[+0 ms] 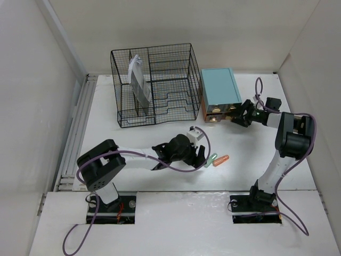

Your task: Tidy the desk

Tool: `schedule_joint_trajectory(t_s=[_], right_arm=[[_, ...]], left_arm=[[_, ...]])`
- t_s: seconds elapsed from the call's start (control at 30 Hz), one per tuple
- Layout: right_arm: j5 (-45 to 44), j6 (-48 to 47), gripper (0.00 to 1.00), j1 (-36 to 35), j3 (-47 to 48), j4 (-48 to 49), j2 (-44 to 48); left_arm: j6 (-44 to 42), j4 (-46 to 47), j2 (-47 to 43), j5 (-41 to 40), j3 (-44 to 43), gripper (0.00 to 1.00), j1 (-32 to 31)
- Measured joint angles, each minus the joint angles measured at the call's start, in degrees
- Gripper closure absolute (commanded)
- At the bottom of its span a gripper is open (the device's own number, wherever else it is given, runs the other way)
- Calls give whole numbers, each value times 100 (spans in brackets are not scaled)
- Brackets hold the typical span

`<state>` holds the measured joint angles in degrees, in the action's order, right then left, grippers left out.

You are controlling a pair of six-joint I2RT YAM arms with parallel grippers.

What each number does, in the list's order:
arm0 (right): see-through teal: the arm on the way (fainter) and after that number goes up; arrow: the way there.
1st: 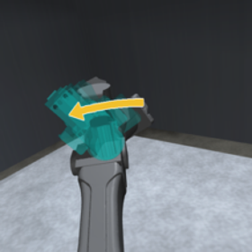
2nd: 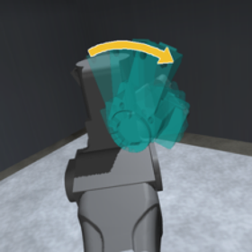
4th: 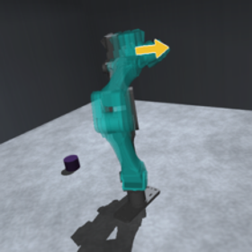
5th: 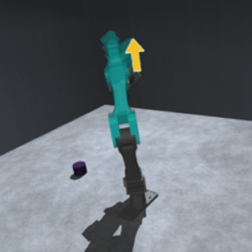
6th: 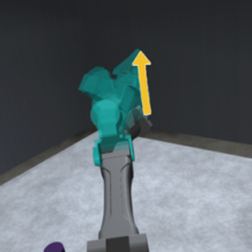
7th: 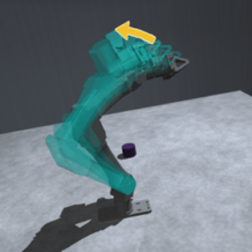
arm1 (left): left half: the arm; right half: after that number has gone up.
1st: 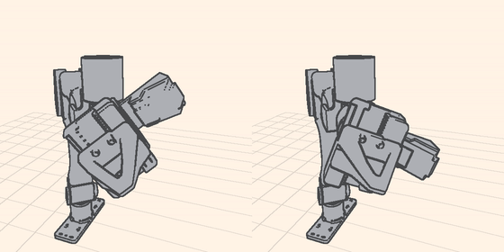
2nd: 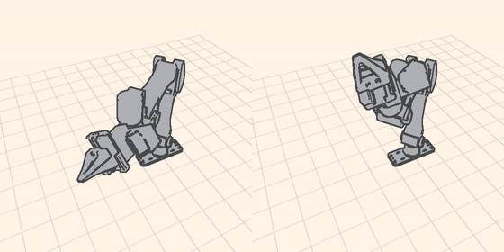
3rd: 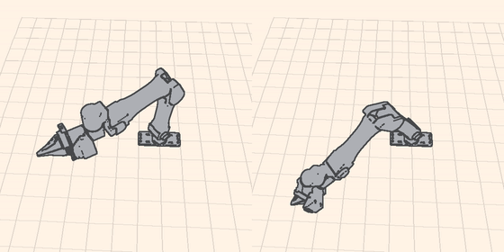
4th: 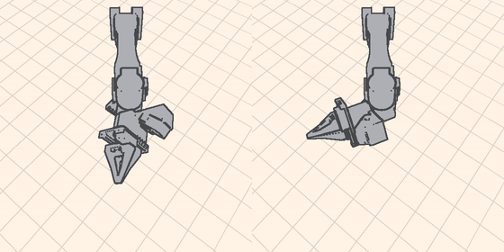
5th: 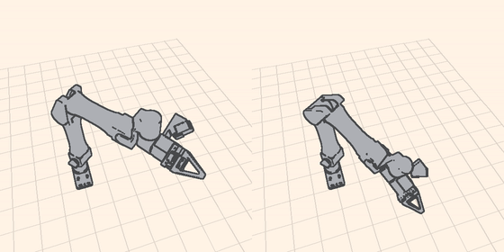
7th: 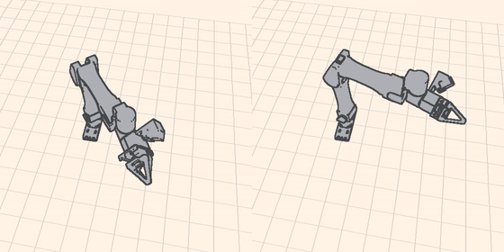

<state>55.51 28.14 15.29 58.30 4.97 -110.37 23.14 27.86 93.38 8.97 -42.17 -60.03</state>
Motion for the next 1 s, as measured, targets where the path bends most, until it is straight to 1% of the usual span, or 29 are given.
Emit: schedule_joint_trajectory(t_s=[0.3,0.43,0.57,0.63,0.7,0.77,0.8,0.9,1.0], right_arm=[[-203,118,31,-50,-31,-26,-76],[-297,422,32,-105,-192,192,-109],[-326,896,35,-136,-468,839,-109],[-385,1165,40,-179,-649,1246,-96],[-446,1379,41,-229,-815,1615,-90],[-487,1596,46,-302,-988,1982,-87],[-516,1709,46,-343,-1075,2179,-87],[-601,2006,51,-433,-1287,2695,-76],[-682,2273,53,-461,-1495,3281,-52]], left_arm=[[-2,-33,-17,-2,-31,38,0],[-2,-37,-68,-2,-31,38,0],[-2,-37,-87,2,-31,38,0],[-2,-37,-90,2,-31,38,0],[-2,-39,-90,4,-31,38,0],[-4,-42,-90,9,-31,38,0],[-4,-42,-90,9,-31,38,0],[-4,-44,-90,11,-31,38,0],[-2,-66,-90,13,-31,38,0]])
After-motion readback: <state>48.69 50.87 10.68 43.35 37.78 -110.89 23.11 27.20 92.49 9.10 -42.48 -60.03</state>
